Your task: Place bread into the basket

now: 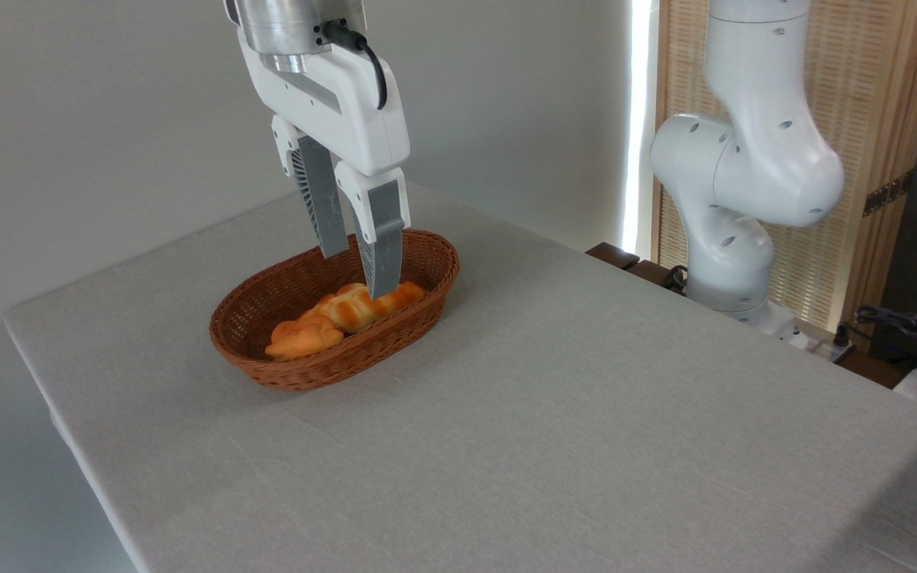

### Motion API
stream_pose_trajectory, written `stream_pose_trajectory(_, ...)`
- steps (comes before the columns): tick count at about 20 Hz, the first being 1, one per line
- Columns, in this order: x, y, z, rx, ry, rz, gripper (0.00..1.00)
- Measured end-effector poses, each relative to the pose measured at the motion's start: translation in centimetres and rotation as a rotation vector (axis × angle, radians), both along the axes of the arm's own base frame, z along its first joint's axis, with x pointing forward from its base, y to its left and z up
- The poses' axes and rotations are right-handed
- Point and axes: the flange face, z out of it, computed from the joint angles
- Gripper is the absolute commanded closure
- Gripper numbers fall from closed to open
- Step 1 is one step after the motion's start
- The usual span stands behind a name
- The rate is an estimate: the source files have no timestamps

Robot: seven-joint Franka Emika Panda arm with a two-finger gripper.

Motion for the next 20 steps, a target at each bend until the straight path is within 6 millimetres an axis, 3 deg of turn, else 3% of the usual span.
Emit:
stream_pose_trajectory(7, 0.0, -0.4, 0.0, 0.002, 0.006, 0.075, 0.00)
stream_pose_trajectory(20, -0.1, -1.1, 0.0, 0.069, -0.001, 0.059, 0.00)
